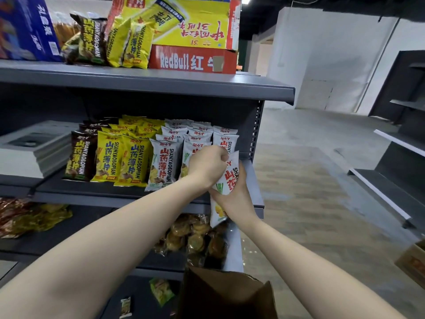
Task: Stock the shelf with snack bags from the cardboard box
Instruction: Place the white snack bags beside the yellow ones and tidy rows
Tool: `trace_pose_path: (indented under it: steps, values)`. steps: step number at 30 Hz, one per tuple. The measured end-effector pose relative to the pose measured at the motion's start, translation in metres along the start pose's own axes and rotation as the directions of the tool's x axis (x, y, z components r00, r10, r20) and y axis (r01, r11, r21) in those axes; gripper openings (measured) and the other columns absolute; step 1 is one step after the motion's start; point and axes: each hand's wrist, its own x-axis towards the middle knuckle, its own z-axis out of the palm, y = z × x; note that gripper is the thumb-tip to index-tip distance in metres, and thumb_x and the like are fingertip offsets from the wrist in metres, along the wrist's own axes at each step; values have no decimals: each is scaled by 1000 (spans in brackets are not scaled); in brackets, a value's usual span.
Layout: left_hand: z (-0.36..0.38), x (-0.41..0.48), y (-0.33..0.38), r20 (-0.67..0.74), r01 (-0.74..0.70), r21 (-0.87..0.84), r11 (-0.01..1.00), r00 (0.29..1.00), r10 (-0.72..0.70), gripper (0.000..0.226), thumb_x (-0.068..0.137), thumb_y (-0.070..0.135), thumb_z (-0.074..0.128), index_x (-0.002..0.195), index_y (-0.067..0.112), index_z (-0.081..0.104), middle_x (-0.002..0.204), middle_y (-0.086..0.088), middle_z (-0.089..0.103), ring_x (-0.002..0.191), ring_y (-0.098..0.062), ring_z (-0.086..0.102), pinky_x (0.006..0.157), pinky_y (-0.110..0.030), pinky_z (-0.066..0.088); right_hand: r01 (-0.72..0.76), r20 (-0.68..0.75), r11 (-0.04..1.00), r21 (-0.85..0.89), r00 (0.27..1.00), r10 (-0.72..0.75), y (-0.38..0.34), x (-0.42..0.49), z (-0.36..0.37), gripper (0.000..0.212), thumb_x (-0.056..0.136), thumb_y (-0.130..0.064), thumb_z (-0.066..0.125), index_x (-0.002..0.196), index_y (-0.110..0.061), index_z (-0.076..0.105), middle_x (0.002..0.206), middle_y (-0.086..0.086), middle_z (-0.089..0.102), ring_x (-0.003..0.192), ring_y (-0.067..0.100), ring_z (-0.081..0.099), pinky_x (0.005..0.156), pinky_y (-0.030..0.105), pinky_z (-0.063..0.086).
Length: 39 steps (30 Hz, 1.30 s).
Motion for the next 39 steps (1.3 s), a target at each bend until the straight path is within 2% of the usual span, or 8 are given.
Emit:
trace_pose_path:
  steps: [3,8,13,17,20,26,32,39]
  values:
    - [1,1,-8,-24,-10,-100,995,1000,8,17,86,11,45,71,7,54,66,-5,60,70,-28,56,59,-32,42,-20,-60,999,-35,998,18,10,-1,2,67,75,-33,75,121,-45,27,110,-17,56,91,-3,60,72,25,53]
    - [8,0,-17,-116,-118,-24,993,987,115,18,88,9,47,78,12,61,74,-5,66,74,-27,61,65,-35,48,-3,-19,995,-95,1000,1,21,5,10,76,69,-33,77,126,-34,26,112,-11,55,99,7,59,79,35,54]
    - [12,19,-31,-187,-190,81,978,961,202,26,88,6,49,65,17,46,71,-6,59,85,-29,52,60,-32,32,34,36,989,-142,999,-30,24,26,8,73,68,-24,79,120,-30,28,109,-9,55,98,5,59,77,24,52]
    - [7,44,-35,-114,-122,39,992,985,125,28,96,13,44,107,24,67,115,-6,62,115,-28,47,91,-40,41,-2,-31,988,-152,1000,-2,28,41,8,69,71,-21,78,114,-37,28,106,-11,55,94,3,58,77,26,52]
    - [4,54,-54,-101,-141,79,987,984,149,39,96,11,41,131,23,54,134,-6,53,128,-27,40,104,-46,36,-67,-144,989,-129,988,48,37,54,9,71,70,-25,78,120,-33,28,101,-13,54,93,11,60,78,39,56]
    - [15,48,-133,-46,-152,340,928,983,177,57,95,14,46,148,15,26,153,-14,27,143,-34,19,112,-54,25,-156,-248,975,-155,962,114,48,92,17,66,74,-27,77,119,-23,28,106,-4,58,92,15,61,76,35,55]
    - [28,50,-202,-16,-171,495,852,978,206,68,92,40,49,147,10,25,148,-24,34,136,-43,32,103,-56,37,-242,-330,960,-143,926,184,60,128,41,65,69,-29,80,110,-25,30,108,1,59,96,21,62,79,37,55]
    - [34,56,-232,-43,-212,585,783,956,291,67,93,50,28,150,15,25,153,-19,26,142,-35,25,110,-55,29,-301,-410,923,-240,893,185,71,148,63,74,67,-45,74,124,-17,35,117,8,52,111,32,53,86,50,51]
